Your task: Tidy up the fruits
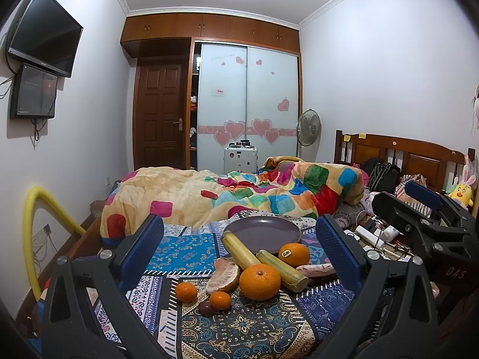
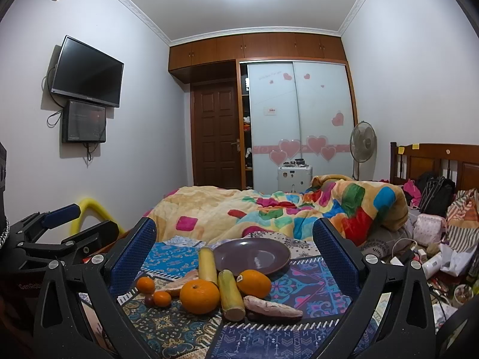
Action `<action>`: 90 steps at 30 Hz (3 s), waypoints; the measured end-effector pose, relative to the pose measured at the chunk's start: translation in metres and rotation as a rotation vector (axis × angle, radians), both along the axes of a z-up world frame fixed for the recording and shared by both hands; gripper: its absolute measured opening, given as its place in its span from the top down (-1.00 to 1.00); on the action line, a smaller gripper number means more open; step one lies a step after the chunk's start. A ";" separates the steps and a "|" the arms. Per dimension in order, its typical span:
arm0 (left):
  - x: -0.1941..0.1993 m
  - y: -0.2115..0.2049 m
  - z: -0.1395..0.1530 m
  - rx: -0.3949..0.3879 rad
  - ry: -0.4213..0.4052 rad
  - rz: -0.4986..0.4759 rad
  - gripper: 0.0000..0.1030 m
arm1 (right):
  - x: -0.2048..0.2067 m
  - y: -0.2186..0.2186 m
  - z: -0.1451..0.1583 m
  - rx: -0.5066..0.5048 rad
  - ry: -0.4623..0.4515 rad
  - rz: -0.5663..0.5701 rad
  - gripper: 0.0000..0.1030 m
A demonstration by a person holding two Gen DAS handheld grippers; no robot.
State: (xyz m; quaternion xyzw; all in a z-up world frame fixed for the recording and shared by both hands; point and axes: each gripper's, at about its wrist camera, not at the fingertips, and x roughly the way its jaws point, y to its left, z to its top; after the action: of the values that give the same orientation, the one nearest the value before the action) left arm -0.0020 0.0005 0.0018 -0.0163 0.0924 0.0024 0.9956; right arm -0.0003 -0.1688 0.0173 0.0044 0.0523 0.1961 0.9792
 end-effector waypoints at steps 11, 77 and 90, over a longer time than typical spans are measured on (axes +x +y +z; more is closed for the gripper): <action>0.000 0.003 -0.003 -0.001 -0.001 0.006 -1.00 | 0.000 -0.001 0.001 0.003 0.000 0.002 -1.00; 0.076 0.022 -0.052 0.012 0.246 0.001 -0.88 | 0.066 -0.008 -0.044 -0.135 0.188 -0.031 -1.00; 0.132 0.017 -0.083 0.057 0.414 -0.050 -0.58 | 0.128 -0.004 -0.081 -0.189 0.424 0.089 -0.70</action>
State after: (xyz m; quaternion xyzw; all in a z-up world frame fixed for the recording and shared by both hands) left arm 0.1298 0.0171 -0.0811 0.0149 0.2953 -0.0163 0.9551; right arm 0.1280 -0.1727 -0.0640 -0.0486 0.2750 0.2280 0.9328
